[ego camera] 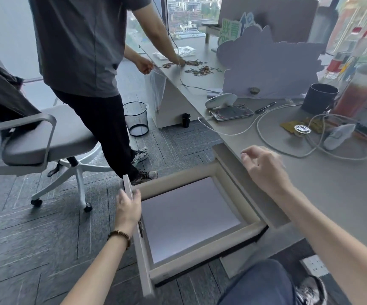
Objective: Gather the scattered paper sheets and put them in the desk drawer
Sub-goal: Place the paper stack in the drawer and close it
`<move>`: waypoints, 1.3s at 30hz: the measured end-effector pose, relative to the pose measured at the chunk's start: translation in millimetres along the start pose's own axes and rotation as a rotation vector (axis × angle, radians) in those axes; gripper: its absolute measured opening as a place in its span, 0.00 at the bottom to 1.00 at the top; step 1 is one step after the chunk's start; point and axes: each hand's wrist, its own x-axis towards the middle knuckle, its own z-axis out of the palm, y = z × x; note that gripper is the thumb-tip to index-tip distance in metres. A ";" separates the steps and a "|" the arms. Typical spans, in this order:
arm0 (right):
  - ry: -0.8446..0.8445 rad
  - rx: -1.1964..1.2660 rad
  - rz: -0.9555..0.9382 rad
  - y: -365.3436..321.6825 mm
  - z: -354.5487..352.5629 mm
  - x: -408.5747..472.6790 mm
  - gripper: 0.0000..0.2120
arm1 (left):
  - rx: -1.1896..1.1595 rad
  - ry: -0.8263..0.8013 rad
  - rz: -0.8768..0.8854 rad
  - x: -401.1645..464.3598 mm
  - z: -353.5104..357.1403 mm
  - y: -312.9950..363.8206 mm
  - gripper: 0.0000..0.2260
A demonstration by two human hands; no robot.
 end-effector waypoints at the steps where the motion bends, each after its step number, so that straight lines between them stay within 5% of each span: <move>1: 0.021 -0.128 -0.039 13.4 -3.5 5.2 0.10 | -0.106 -0.046 -0.081 -1.8 0.9 -9.7 0.33; 4: -0.035 -0.327 -0.019 49.3 -8.0 16.2 0.15 | -0.571 -0.199 -0.349 7.5 4.5 -36.0 0.45; 7: -0.067 -0.341 -0.029 68.6 -2.9 14.8 0.15 | -0.778 -0.190 -0.403 4.6 5.1 -34.3 0.31; 12: -0.014 -0.324 -0.050 70.0 1.6 12.9 0.14 | -0.793 -0.203 -0.306 0.2 12.0 -32.6 0.12; 20: -0.025 -0.326 -0.034 64.8 1.0 12.1 0.14 | -0.772 -0.363 -0.271 -4.5 52.3 -15.1 0.25; 39: -0.001 -0.286 -0.052 76.1 1.2 13.9 0.15 | -0.863 -0.537 -0.203 -17.5 199.6 69.6 0.25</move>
